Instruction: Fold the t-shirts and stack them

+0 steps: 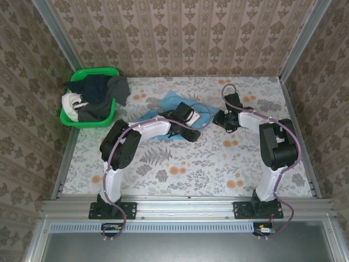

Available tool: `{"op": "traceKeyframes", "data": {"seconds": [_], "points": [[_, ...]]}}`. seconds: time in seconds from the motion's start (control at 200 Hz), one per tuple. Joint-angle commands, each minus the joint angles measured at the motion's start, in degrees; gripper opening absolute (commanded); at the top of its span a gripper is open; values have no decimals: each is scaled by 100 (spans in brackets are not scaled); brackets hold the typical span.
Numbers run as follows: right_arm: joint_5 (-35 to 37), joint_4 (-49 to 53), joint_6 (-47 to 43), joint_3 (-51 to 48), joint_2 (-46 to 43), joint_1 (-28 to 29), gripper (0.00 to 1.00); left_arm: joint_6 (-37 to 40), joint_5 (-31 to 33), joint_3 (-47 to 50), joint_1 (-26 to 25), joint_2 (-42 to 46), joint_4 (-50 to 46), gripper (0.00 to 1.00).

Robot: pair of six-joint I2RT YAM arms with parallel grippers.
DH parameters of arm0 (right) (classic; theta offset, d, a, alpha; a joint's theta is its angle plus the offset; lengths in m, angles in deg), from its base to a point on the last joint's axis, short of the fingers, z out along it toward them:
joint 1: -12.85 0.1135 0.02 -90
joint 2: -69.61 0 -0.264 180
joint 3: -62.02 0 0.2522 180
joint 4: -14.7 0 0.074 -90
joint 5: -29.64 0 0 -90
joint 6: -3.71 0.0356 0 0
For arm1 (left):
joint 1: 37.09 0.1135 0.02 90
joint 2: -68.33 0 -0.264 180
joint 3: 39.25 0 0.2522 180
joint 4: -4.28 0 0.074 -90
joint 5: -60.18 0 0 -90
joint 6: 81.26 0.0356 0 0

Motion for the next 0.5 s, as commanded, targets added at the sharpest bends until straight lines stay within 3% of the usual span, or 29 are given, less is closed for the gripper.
{"op": "traceKeyframes", "data": {"seconds": [0.0,0.085,0.3,0.495], "points": [[-383,-424,298,-103,146,2,41,239,-22,-419,15,-267,-328,72],[-528,-582,345,-38,287,139,41,219,72,-434,37,-300,-447,50],[-133,-240,221,548,823,348,42,192,27,48,277,85,-393,20],[52,-5,108,1059,1241,354,39,259,-283,731,522,619,-53,14]]}}
